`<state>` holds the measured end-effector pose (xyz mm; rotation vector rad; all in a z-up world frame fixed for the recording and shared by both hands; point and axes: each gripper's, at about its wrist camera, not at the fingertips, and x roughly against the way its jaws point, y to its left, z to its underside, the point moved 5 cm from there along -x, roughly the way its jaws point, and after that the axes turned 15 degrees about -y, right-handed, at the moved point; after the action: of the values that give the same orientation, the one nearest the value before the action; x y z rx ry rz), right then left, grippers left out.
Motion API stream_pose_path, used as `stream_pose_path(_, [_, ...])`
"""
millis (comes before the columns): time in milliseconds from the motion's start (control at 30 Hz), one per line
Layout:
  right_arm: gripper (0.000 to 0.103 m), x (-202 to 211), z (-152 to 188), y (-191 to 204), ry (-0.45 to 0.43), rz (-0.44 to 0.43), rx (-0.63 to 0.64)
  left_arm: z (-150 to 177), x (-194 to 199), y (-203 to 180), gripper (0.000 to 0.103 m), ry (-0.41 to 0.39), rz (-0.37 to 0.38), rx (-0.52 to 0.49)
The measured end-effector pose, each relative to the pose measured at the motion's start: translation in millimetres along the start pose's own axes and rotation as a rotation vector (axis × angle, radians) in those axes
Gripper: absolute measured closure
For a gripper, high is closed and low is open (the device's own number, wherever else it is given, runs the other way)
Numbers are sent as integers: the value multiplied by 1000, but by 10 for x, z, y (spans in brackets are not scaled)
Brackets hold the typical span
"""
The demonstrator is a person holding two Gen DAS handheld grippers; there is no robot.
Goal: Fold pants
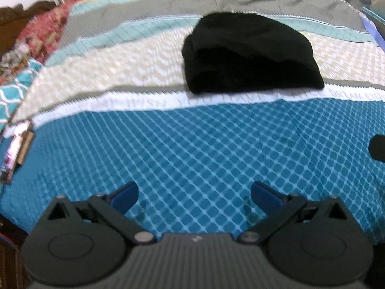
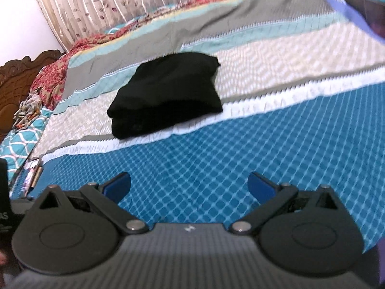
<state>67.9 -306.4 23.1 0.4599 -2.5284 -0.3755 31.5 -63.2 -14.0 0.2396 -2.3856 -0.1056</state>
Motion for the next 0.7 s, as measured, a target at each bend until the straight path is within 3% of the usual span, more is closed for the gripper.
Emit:
stream_pose_path(467, [0,42,-27,16,-37,17,14,-129,129,113,0,-48,-136,-31])
stream_pose_path(700, [0,31,-17,33,-37,16,18,-118,131,142,0,-35,-137,-28])
